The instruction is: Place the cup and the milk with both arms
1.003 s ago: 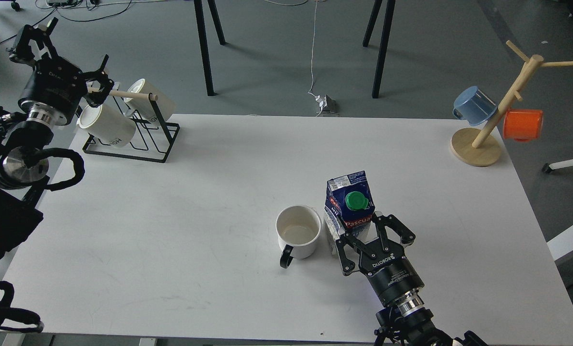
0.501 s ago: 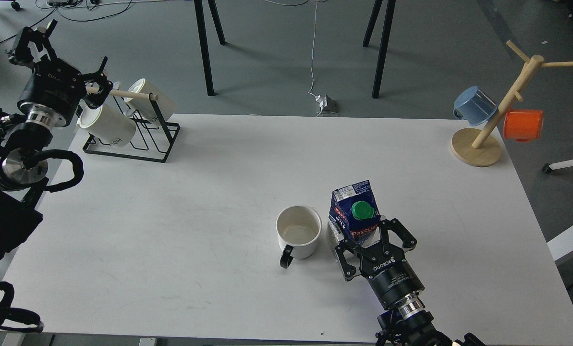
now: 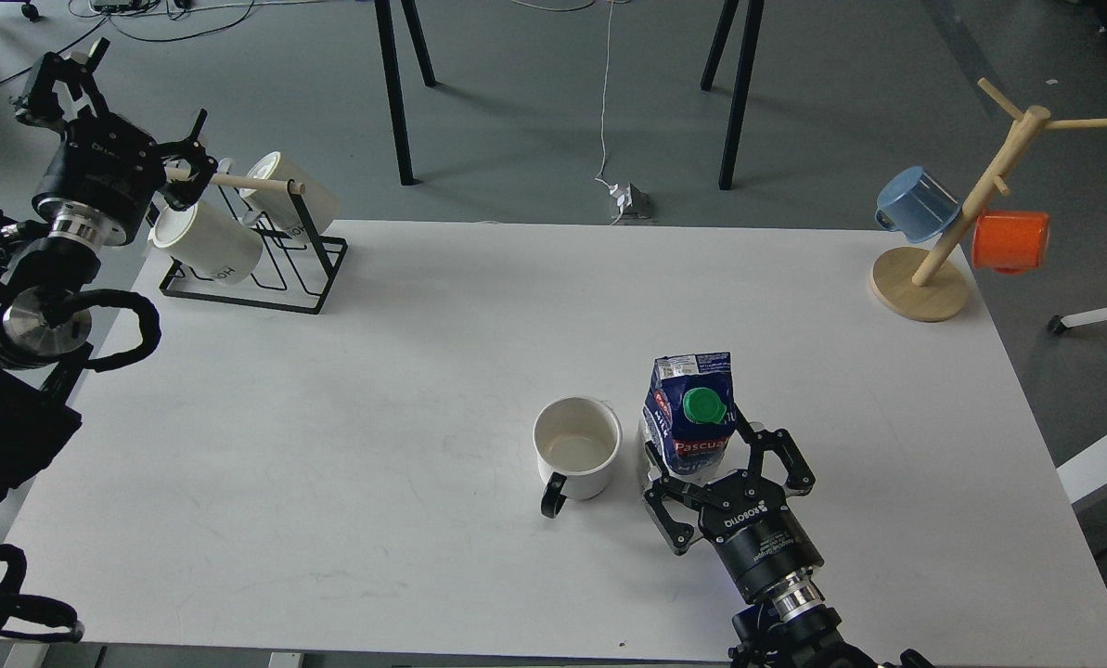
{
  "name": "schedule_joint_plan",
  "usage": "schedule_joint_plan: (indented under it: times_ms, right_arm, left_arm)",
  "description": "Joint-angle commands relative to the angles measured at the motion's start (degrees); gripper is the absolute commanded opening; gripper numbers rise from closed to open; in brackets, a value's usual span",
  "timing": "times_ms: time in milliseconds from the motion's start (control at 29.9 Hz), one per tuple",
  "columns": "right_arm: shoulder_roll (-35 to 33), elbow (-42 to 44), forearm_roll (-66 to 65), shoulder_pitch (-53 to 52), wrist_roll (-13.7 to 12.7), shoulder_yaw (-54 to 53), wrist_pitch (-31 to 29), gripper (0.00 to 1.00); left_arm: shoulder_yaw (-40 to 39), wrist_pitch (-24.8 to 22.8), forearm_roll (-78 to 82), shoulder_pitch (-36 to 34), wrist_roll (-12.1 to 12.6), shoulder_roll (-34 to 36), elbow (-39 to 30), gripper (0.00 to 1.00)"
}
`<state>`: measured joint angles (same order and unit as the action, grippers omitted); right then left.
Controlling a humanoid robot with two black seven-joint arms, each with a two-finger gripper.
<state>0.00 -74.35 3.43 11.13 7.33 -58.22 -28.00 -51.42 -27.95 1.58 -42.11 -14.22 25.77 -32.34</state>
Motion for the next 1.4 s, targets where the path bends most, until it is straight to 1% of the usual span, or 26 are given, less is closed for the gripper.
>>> schedule_joint_plan:
  times_ms: [0, 267, 368, 501, 568, 669, 735, 836, 936, 1036, 1070, 1203, 1270, 1370]
  right_arm:
    - [0.0, -0.2, 0.0, 1.9, 0.0, 0.1, 0.0, 0.98]
    - [-3.1, -0.8, 0.1, 6.0, 0.0, 0.3, 0.0, 0.99]
    - [-7.1, -4.8, -0.1, 7.7, -0.2, 0.5, 0.0, 0.99]
    - [-14.4, -9.8, 0.0, 9.1, 0.0, -1.6, 0.0, 0.99]
    - [-17.3, -11.3, 0.0, 9.8, 0.0, -5.7, 0.0, 0.99]
    - [-19.6, -12.0, 0.1, 11.4, -0.1, -12.8, 0.0, 0.99]
    - [-22.0, -11.9, 0.8, 11.5, -0.8, -17.3, 0.0, 0.98]
    - [-23.8, -11.5, 1.0, 10.2, -0.9, -23.1, 0.0, 0.98]
    - [-23.9, -10.6, 0.8, 5.3, -0.8, -28.1, 0.0, 0.98]
    - [-24.6, -6.5, 0.8, -0.8, -0.9, -29.5, 0.0, 0.98]
    - [-25.9, -4.9, 0.8, -3.4, -1.0, -29.4, 0.0, 0.97]
    - [-32.2, 2.3, 2.0, -15.6, -1.9, -25.8, 0.0, 0.95]
    - [-33.3, 6.7, 3.2, -22.2, -2.3, -22.7, 0.0, 0.95]
    - [-33.3, 14.4, 3.2, -33.5, -2.8, -17.7, 0.0, 0.96]
  left_arm:
    - [0.0, 0.0, 0.0, 0.0, 0.0, 0.2, 0.0, 1.0]
    - [0.0, 0.0, 0.0, 0.0, 0.0, 0.4, 0.1, 1.0]
    - [0.0, 0.2, -0.1, 0.0, 0.1, 0.2, 0.3, 1.0]
    - [-0.1, 0.2, -0.1, -0.1, 0.1, 0.1, 1.2, 1.0]
    - [-0.1, 0.2, -0.2, -0.3, 0.0, 0.0, 1.2, 1.0]
    - [-0.1, 0.2, -0.2, -0.7, 0.1, 0.0, 1.2, 1.0]
    - [0.0, 0.6, -0.1, -0.9, 0.1, 0.0, 1.2, 1.0]
    - [0.0, 0.7, -0.1, -1.0, 0.1, 0.0, 1.1, 1.0]
    - [0.1, 0.7, -0.1, -1.0, 0.2, 0.0, 1.2, 1.0]
    - [0.0, 0.8, -0.1, -0.9, 0.5, 0.0, 1.2, 1.0]
    - [0.0, 0.7, -0.1, -0.9, 0.8, 0.0, 1.2, 1.0]
    - [-0.3, 0.5, -0.5, -0.8, 0.8, -0.5, 1.2, 1.0]
    - [-0.7, 0.5, -0.7, -0.7, 0.8, -0.6, 1.2, 1.0]
    - [-1.0, 0.4, -1.0, -0.7, 0.7, -0.8, 1.2, 1.0]
